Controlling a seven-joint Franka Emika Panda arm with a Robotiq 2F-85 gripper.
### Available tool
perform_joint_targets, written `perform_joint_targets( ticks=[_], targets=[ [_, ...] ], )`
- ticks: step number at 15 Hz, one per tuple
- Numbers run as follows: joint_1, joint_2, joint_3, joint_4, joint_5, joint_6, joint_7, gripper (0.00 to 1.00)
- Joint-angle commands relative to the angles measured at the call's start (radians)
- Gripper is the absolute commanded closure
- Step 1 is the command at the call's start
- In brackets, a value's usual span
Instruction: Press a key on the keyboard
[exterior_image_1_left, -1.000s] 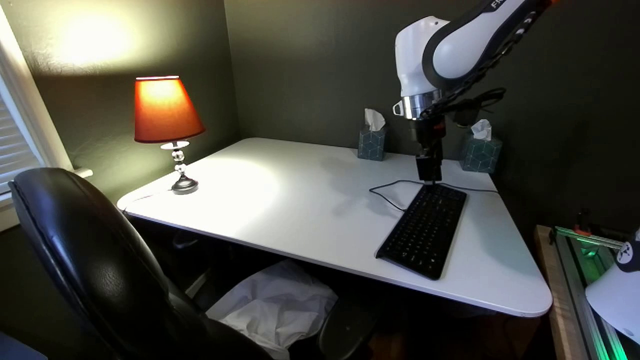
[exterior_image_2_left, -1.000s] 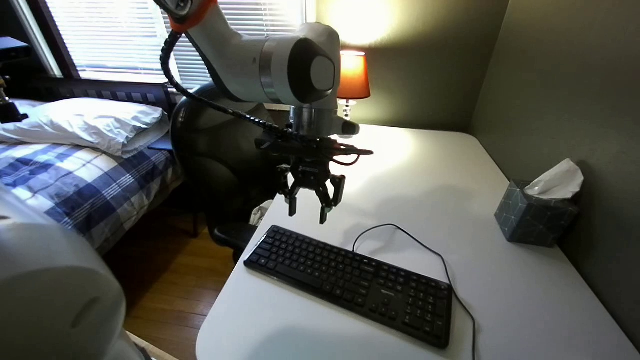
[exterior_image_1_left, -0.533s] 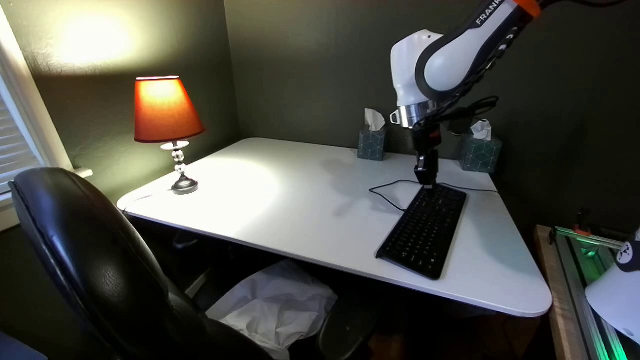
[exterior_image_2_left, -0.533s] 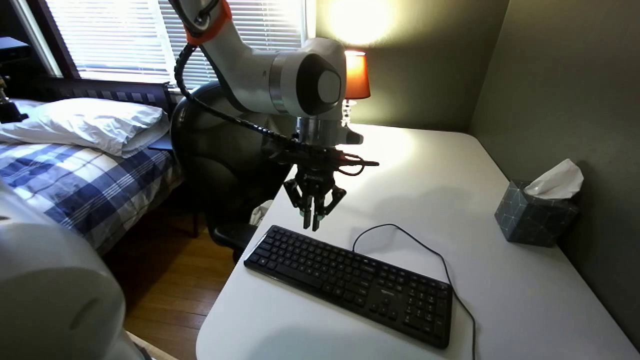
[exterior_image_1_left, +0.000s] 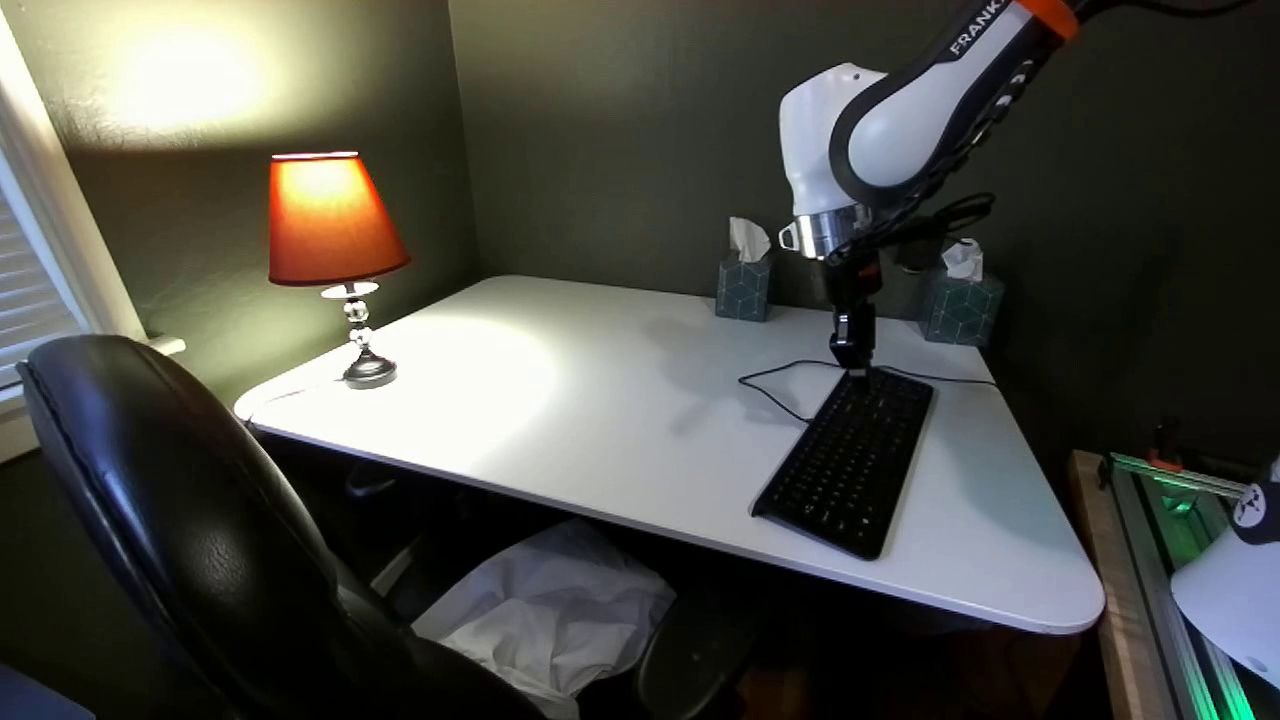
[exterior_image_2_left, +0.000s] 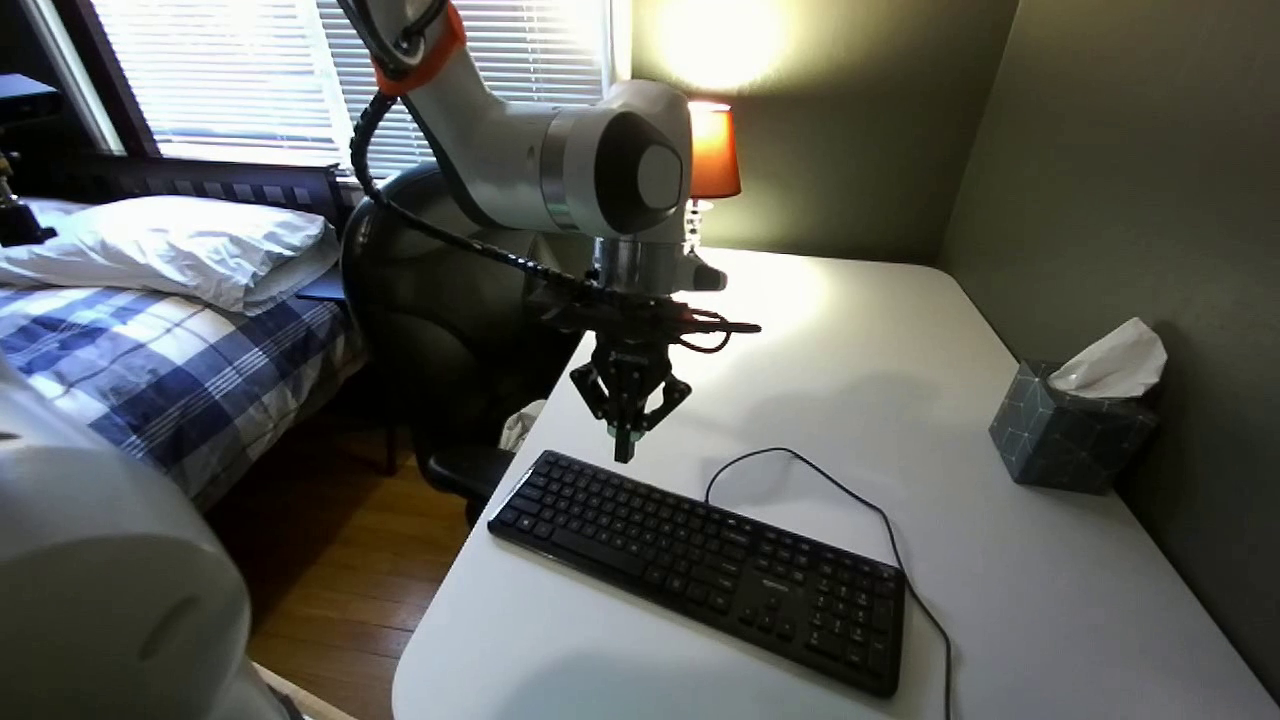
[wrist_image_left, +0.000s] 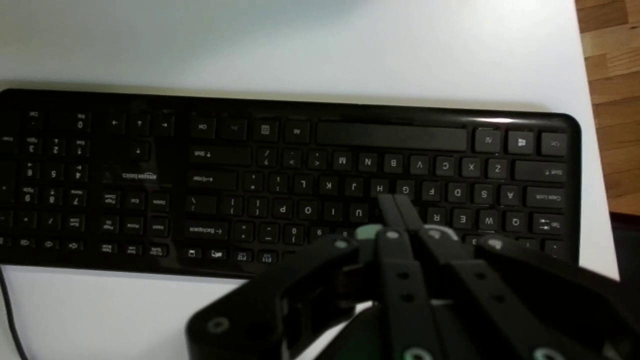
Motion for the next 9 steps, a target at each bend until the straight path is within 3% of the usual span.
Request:
perform_joint_targets(
  ticks=[1,9],
  targets=[
    [0.000,0.036,-0.002,-0.003,-0.047,0.047,-0.012,1.00],
    [-0.002,0.113,-0.004,0.015,-0.057,0.130,-0.077,1.00]
  ],
)
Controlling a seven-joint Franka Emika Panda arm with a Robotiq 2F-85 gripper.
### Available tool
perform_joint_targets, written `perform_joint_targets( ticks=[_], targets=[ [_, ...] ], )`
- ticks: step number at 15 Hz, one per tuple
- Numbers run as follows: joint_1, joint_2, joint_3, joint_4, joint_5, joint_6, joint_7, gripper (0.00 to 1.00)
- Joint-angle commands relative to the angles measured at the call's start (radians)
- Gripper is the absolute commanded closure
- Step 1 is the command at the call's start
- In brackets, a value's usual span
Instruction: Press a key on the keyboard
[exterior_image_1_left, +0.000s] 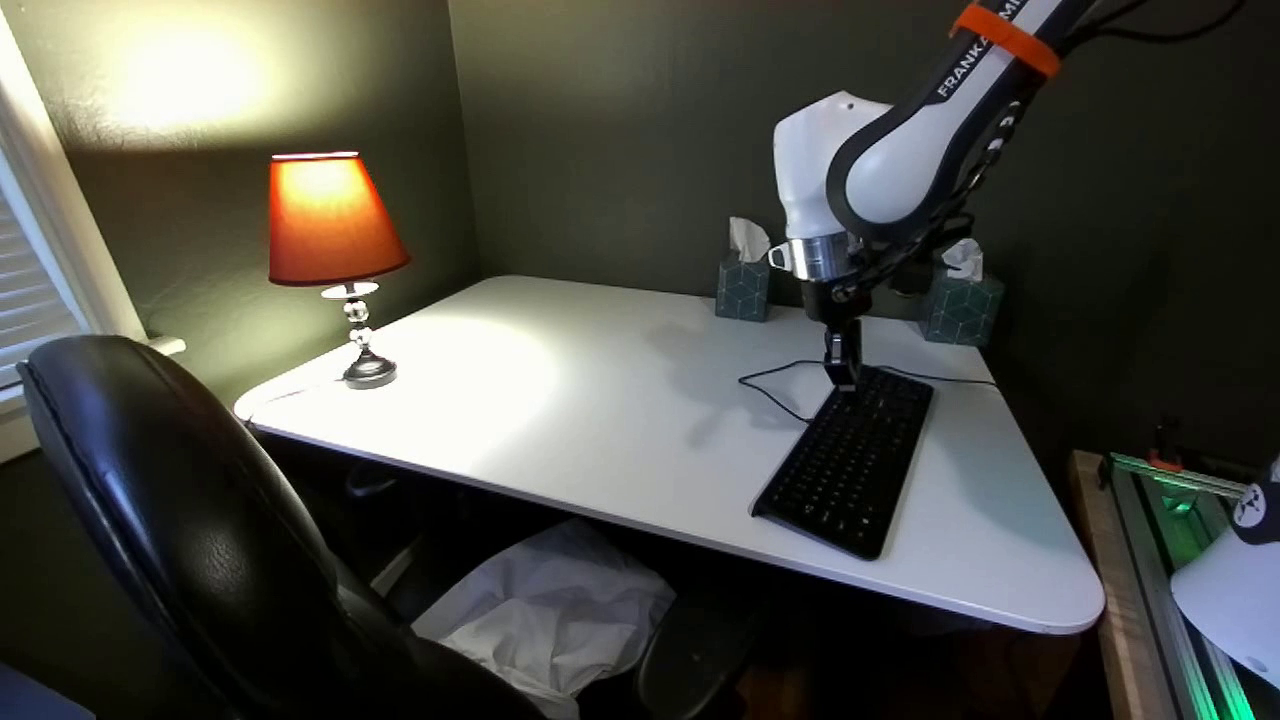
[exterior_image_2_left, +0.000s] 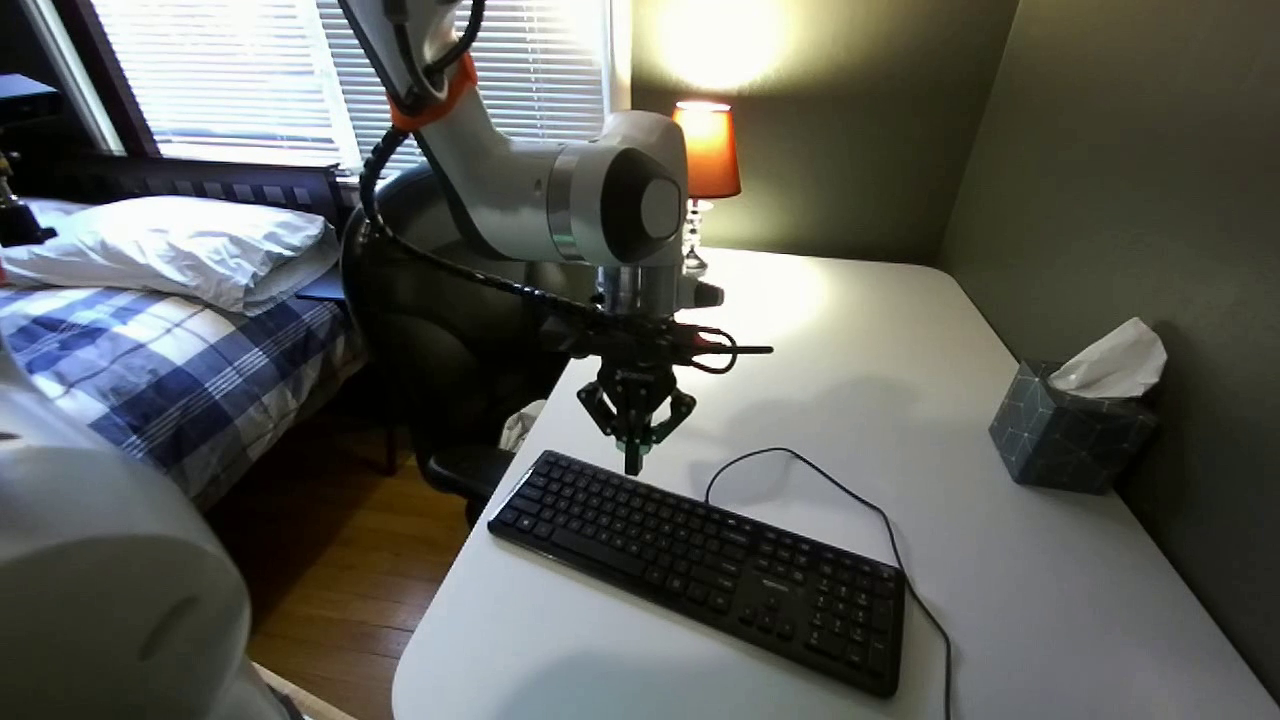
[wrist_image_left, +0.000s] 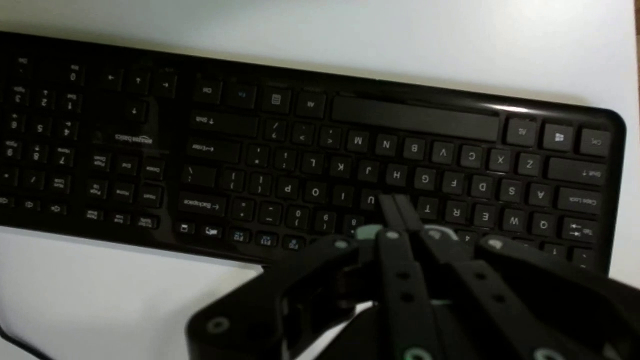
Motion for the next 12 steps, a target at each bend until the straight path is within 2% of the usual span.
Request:
perform_joint_targets(
  ticks=[1,12],
  targets=[
    [-0.004,0.052,-0.004,0.019,-0.009,0.033,-0.045,1.00],
    [-0.015,0.144,-0.004,0.083,-0.005,0.032,-0.106,1.00]
  ],
)
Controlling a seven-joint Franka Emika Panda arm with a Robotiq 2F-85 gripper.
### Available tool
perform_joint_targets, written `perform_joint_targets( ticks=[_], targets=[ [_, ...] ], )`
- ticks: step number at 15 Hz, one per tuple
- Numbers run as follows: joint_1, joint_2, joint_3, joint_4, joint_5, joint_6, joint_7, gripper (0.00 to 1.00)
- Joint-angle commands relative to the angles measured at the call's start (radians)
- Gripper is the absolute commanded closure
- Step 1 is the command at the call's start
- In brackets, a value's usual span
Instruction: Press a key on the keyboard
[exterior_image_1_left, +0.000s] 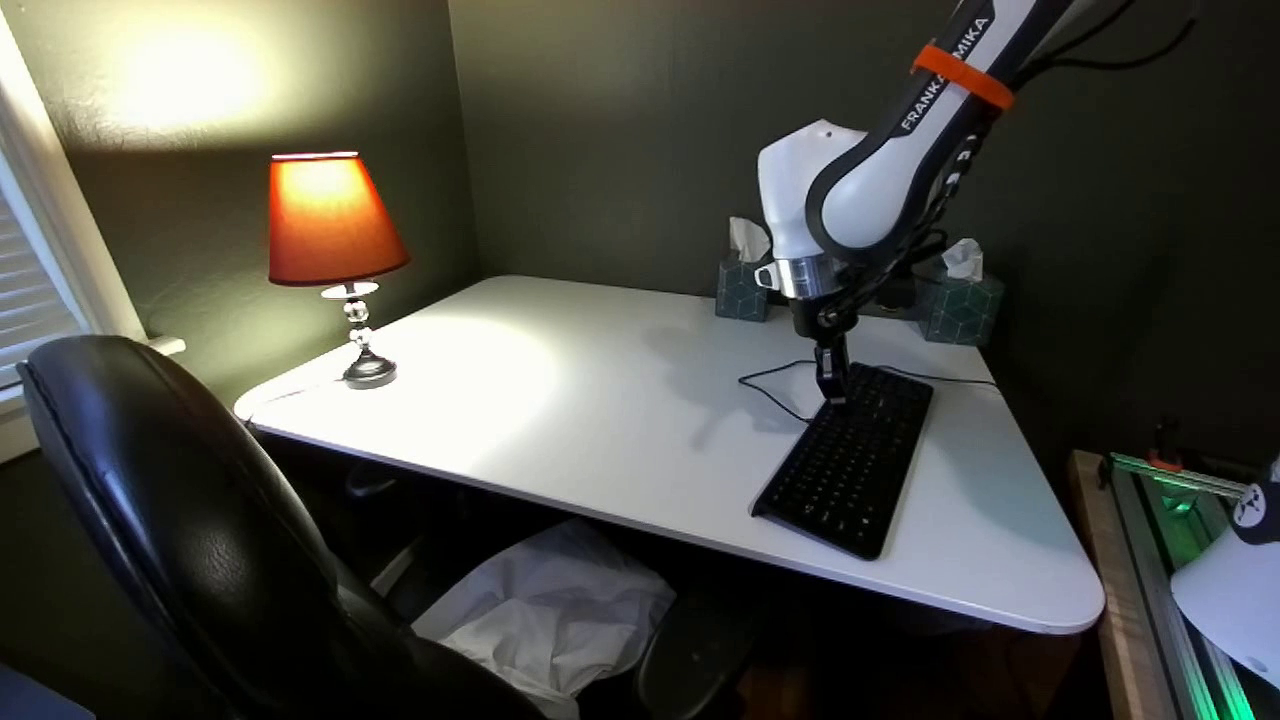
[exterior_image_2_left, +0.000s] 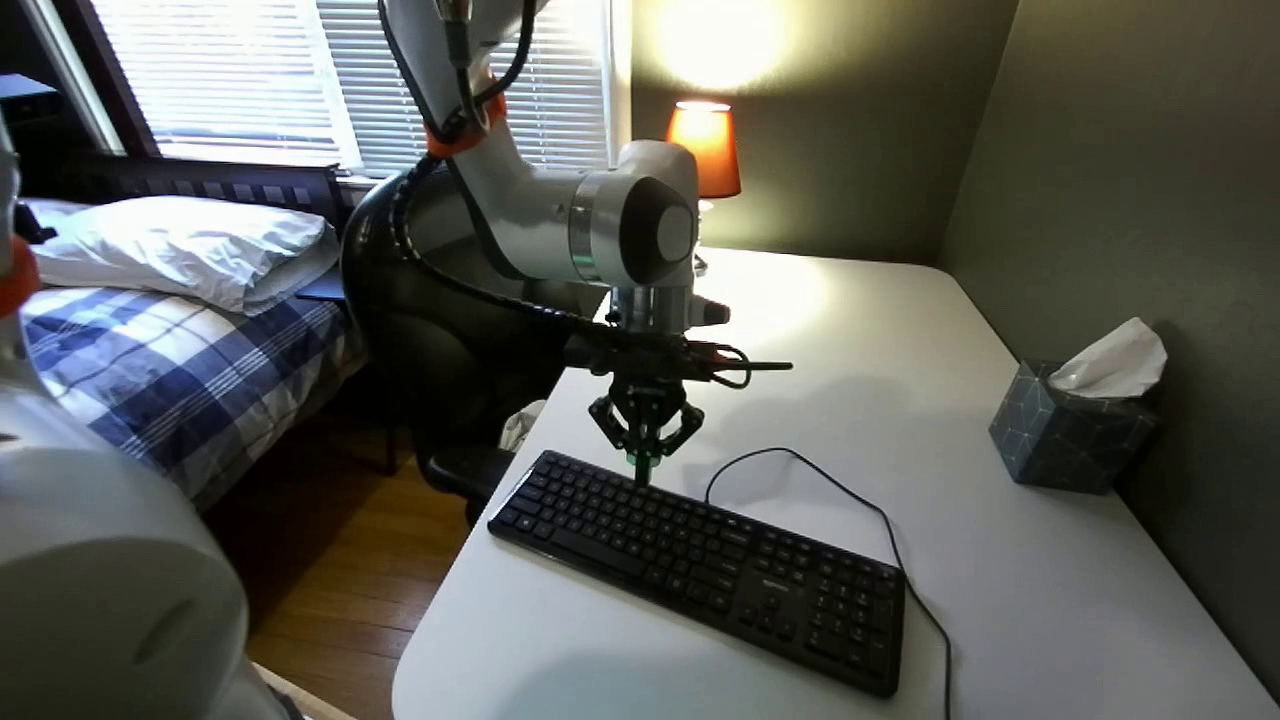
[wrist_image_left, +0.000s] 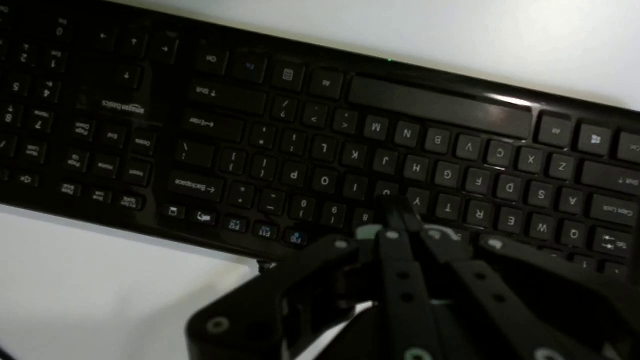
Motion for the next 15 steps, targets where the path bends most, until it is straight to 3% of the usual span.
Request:
perform_joint_targets(
  ticks=[1,15],
  targets=[
    [-0.007,0.047,-0.003,0.030,-0.003,0.010,-0.028,1.00],
    [-0.015,0.130,0.003,0.085,0.002,0.001,-0.056,1.00]
  ],
)
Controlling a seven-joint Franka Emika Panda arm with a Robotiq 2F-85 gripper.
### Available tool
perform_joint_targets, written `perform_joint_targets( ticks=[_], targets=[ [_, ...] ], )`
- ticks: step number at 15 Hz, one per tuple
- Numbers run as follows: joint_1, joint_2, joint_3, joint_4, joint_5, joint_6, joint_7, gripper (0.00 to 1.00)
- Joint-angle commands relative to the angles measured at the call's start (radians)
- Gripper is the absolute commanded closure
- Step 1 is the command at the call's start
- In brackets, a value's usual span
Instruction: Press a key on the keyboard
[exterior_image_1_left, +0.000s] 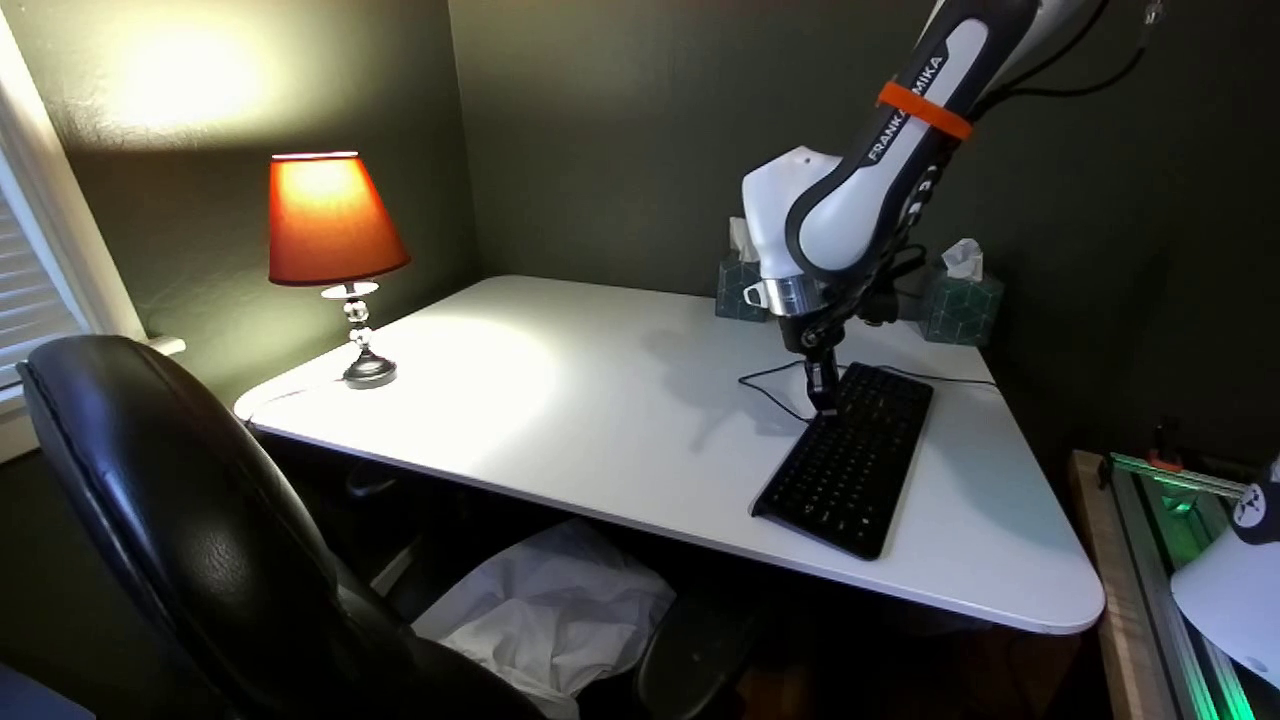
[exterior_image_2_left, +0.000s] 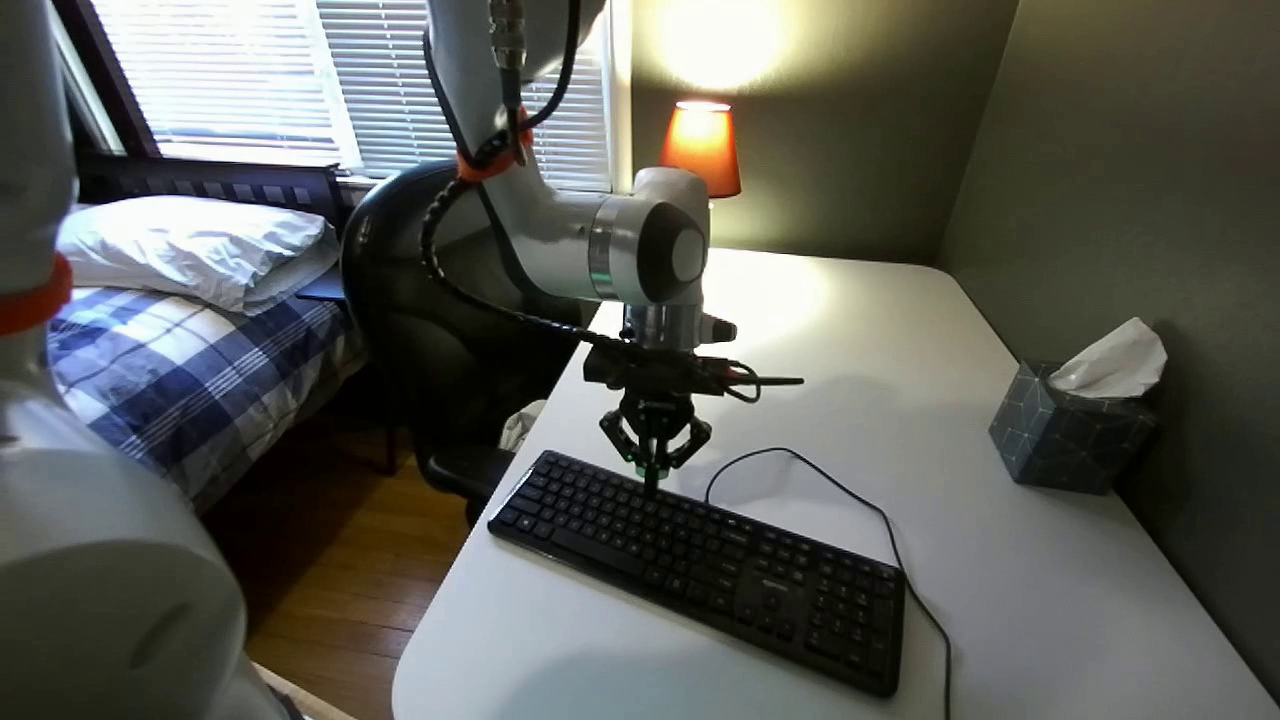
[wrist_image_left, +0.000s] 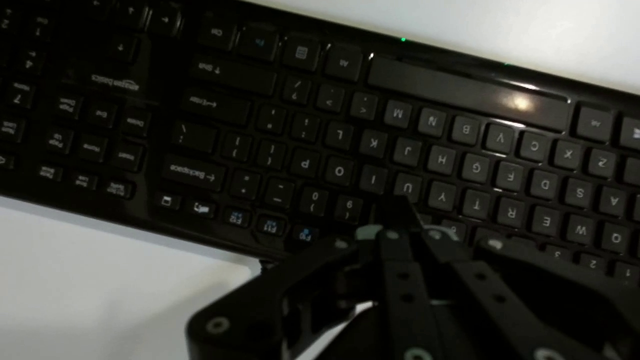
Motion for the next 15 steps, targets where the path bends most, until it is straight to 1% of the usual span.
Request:
perform_joint_targets(
  ticks=[1,15],
  targets=[
    [-0.007,0.031,0.003,0.019,0.002,0.001,-0.020,1.00],
    [-0.006,0.078,0.005,0.048,0.003,-0.009,-0.013,1.00]
  ],
)
